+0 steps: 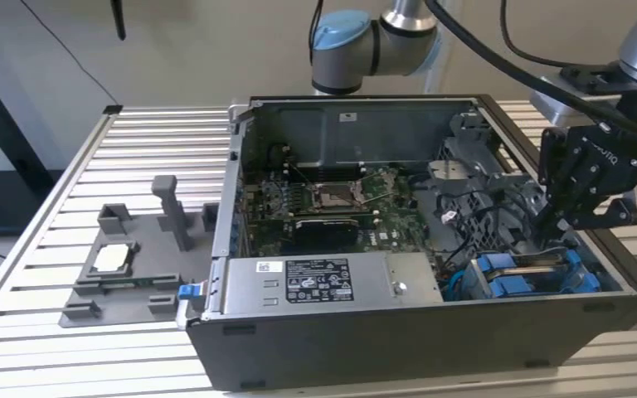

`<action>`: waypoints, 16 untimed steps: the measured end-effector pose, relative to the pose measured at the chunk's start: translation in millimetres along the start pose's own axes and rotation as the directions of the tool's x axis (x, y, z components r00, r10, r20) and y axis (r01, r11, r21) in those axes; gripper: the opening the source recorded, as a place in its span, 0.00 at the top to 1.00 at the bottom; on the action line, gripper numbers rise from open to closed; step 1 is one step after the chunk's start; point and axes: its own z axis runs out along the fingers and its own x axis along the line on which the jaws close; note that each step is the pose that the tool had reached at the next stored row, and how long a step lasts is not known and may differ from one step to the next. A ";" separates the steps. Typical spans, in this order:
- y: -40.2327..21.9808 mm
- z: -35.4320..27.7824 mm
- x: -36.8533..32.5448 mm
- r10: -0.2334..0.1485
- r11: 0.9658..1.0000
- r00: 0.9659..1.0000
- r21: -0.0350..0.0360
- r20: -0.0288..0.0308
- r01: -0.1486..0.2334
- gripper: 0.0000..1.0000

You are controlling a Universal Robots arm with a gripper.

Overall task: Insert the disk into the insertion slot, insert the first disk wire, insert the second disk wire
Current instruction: 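Insert the first disk wire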

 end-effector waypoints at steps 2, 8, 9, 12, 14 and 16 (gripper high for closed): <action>-0.4 1.2 0.1 0.009 1.000 1.000 -0.001 0.000 -0.009 0.80; -7.8 3.5 2.7 0.011 1.000 1.000 -0.019 0.001 -0.011 0.80; -9.3 3.8 3.2 0.011 1.000 1.000 -0.023 0.002 -0.011 0.80; -12.4 4.7 4.8 0.011 0.999 1.000 -0.039 0.003 -0.011 0.80; -15.0 5.3 6.0 0.011 0.999 1.000 -0.052 0.004 -0.011 0.80; -17.6 5.7 7.2 0.011 0.998 1.000 -0.060 0.005 -0.011 0.80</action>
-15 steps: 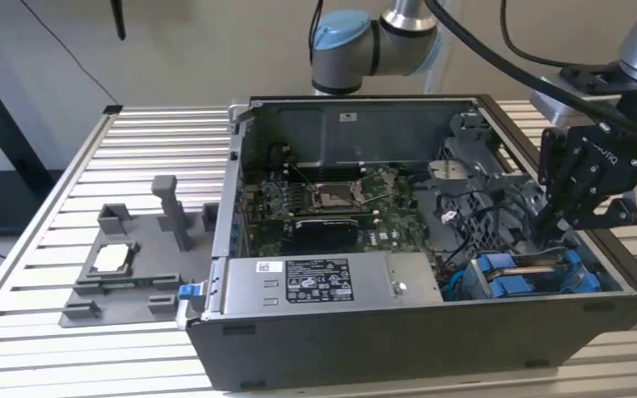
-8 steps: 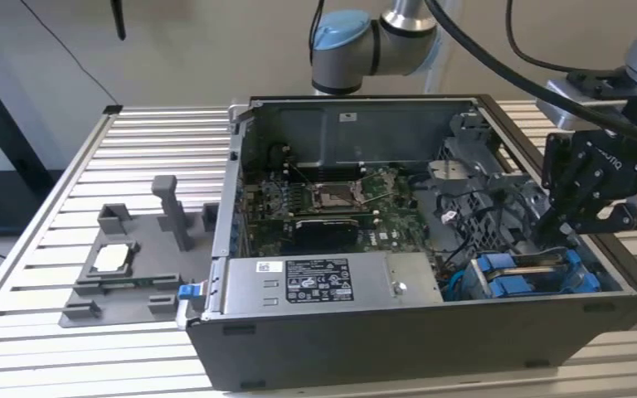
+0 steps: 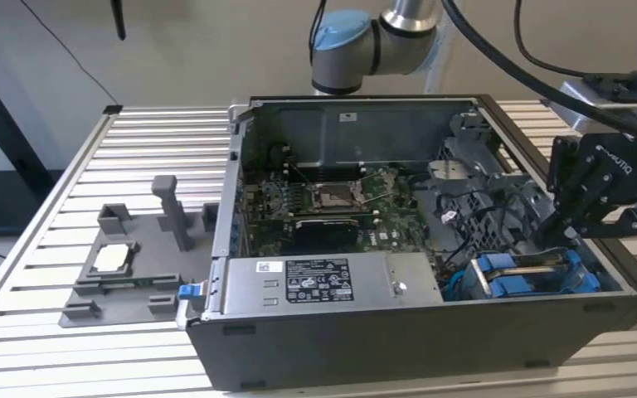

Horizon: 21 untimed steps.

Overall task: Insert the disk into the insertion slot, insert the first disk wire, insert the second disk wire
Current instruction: 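Insert the first disk wire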

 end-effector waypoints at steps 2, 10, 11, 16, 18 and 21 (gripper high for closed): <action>-2.2 0.6 1.3 0.000 1.000 1.000 -0.003 0.001 0.000 0.80; -6.7 5.7 4.1 0.013 1.000 1.000 -0.011 0.002 -0.013 0.80; -6.9 6.3 4.1 0.016 1.000 1.000 -0.011 0.003 -0.016 0.80; -7.3 7.9 4.2 0.020 1.000 1.000 -0.011 0.003 -0.020 0.80; -7.3 8.0 4.1 0.020 1.000 1.000 -0.011 0.003 -0.020 0.80; -7.4 8.6 4.0 0.020 1.000 1.000 -0.011 0.003 -0.020 0.80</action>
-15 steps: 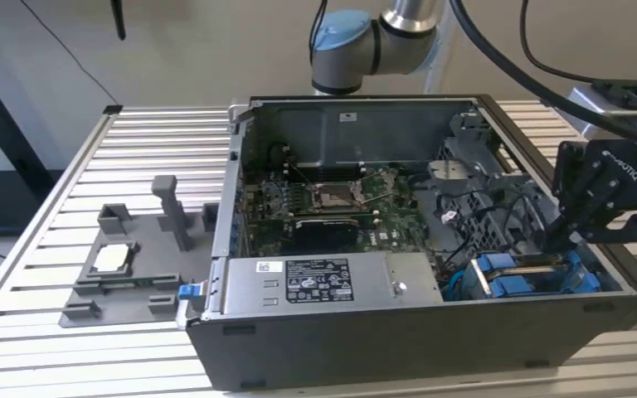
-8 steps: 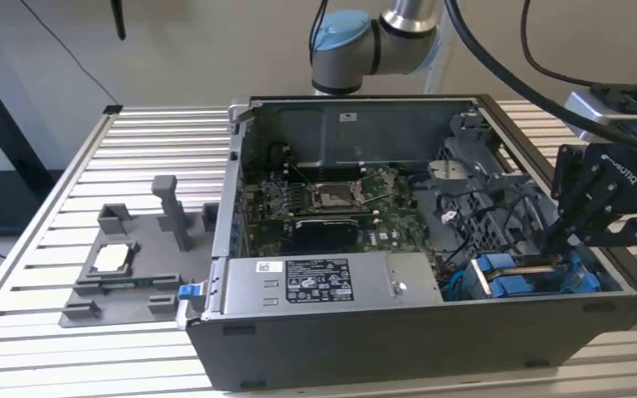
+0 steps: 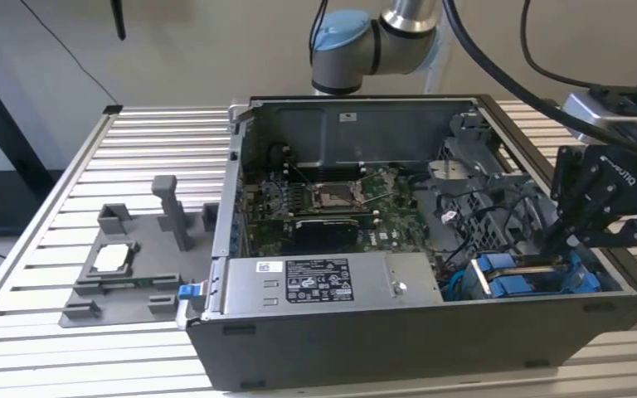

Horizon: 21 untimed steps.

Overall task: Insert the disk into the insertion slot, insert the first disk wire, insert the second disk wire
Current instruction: 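Insert the first disk wire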

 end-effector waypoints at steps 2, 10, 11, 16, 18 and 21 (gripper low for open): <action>-0.1 0.8 -0.2 0.000 1.000 1.000 0.000 0.000 0.000 0.80; -0.4 4.5 -0.7 0.000 1.000 1.000 0.000 0.000 0.000 0.80; -0.4 5.0 -0.7 0.000 1.000 1.000 0.000 0.000 0.000 0.80; -0.7 7.6 -0.6 0.000 1.000 1.000 0.000 0.000 0.000 0.80; -0.9 9.5 -0.6 0.000 1.000 1.000 0.000 -0.001 0.000 0.80; -1.1 12.3 -0.5 0.000 1.000 1.000 0.000 -0.001 0.000 0.80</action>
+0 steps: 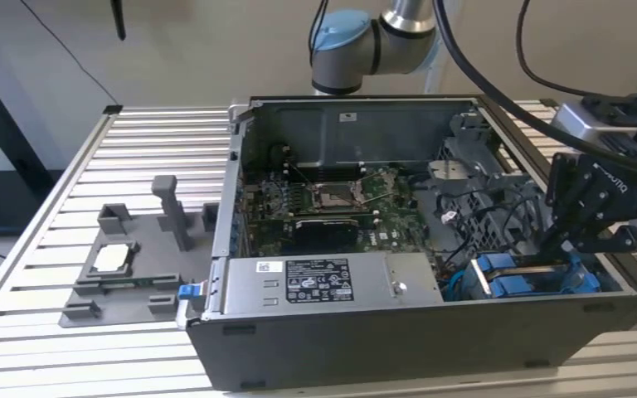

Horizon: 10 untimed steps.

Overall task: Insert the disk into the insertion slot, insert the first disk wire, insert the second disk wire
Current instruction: 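Insert the first disk wire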

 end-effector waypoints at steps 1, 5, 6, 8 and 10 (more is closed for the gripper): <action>0.0 0.3 0.0 0.000 1.000 1.000 0.000 0.000 0.000 0.80; -0.1 0.9 0.0 0.000 1.000 1.000 0.000 0.001 0.000 0.80; -0.1 0.9 0.0 0.000 1.000 1.000 0.000 0.001 0.000 0.80; -0.2 1.0 0.0 0.000 1.000 1.000 0.000 0.002 0.000 0.80; -0.2 1.6 0.0 0.000 1.000 1.000 0.000 0.003 0.000 0.79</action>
